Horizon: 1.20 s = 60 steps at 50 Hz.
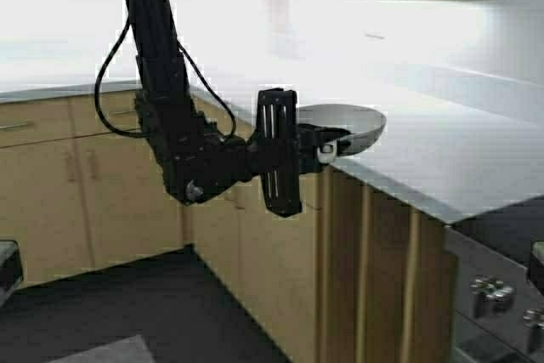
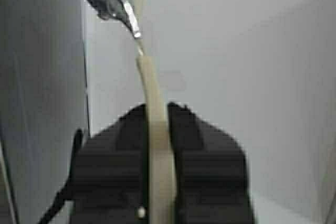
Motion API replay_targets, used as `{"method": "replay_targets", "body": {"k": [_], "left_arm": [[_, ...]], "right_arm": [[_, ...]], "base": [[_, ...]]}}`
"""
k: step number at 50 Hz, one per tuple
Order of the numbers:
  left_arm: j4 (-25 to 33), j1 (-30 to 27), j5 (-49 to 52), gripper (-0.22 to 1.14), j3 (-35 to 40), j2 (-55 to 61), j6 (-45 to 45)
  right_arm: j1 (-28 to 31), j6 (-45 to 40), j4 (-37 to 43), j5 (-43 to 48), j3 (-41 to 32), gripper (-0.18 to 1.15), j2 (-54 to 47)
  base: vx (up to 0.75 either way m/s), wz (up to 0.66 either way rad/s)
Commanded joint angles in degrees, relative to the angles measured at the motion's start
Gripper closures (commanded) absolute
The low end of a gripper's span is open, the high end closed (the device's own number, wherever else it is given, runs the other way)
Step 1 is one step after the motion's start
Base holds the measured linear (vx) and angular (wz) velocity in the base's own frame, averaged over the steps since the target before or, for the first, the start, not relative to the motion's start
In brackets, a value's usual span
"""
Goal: Wash the pan
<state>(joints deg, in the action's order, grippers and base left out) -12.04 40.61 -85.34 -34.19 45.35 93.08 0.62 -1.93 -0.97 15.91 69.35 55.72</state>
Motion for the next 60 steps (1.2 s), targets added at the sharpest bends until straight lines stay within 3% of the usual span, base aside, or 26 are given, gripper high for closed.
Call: {"method": "replay_targets", "body": {"k": [1, 60], "left_arm": [[0.0, 0.09, -2.55, 0.89, -1.23, -3.25, -1.14], [1.05, 0.18, -6.77, 0.9, -9.14, -5.71, -1.93]], "right_arm": [[0.0, 0.09, -0.26, 0.26, -0.79, 0.92, -0.97], [0.0, 0.0, -0.53, 0.26, -0.35, 0.92, -4.57]], "base": [[0.01, 0.49], [0.03, 0.54]]}}
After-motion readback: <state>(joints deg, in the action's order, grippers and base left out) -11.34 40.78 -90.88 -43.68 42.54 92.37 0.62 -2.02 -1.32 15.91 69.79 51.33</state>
